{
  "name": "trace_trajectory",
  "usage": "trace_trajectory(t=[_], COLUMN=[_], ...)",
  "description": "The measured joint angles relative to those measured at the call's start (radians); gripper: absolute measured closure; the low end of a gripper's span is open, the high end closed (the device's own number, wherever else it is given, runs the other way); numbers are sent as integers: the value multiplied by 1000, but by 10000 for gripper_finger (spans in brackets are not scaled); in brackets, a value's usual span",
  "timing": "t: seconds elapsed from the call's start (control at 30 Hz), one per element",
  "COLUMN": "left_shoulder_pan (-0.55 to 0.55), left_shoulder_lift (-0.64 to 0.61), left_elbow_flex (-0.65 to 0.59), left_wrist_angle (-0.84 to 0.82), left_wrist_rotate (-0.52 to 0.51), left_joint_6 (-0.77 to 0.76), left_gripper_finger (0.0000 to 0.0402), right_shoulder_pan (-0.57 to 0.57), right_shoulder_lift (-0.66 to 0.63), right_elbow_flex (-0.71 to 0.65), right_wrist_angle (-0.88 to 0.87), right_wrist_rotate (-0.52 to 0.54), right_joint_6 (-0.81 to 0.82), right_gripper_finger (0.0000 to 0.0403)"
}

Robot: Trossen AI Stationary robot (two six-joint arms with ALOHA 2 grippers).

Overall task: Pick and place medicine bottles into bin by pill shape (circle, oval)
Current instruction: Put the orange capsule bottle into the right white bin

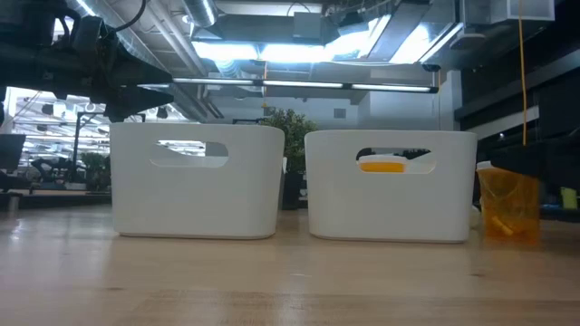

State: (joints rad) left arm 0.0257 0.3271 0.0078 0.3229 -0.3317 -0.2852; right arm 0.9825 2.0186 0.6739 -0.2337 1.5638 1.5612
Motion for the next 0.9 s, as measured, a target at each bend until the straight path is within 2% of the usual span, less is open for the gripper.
trace_trajectory(t=[0.27,0.47,0.63,0.73,0.9], left_shoulder_pan=[0,0,0,0,0], left_shoulder_lift=[0,0,0,0,0], left_elbow_flex=[0,0,0,0,0], left_wrist_angle=[0,0,0,0,0], left_wrist_rotate=[0,0,0,0,0], left_joint_6=[0,0,0,0,0], left_gripper_finger=[147,147,147,147,147], right_shoulder_pan=[0,0,-14,-40,-99], right_shoulder_lift=[-19,-156,-326,-431,-585], right_elbow_flex=[0,0,0,0,0], right_wrist_angle=[-3,-107,-188,-202,-201], right_wrist_rotate=[-24,-136,-351,-498,-657], right_joint_6=[5,5,-7,-69,-208], right_gripper_finger=[27,27,27,27,27])
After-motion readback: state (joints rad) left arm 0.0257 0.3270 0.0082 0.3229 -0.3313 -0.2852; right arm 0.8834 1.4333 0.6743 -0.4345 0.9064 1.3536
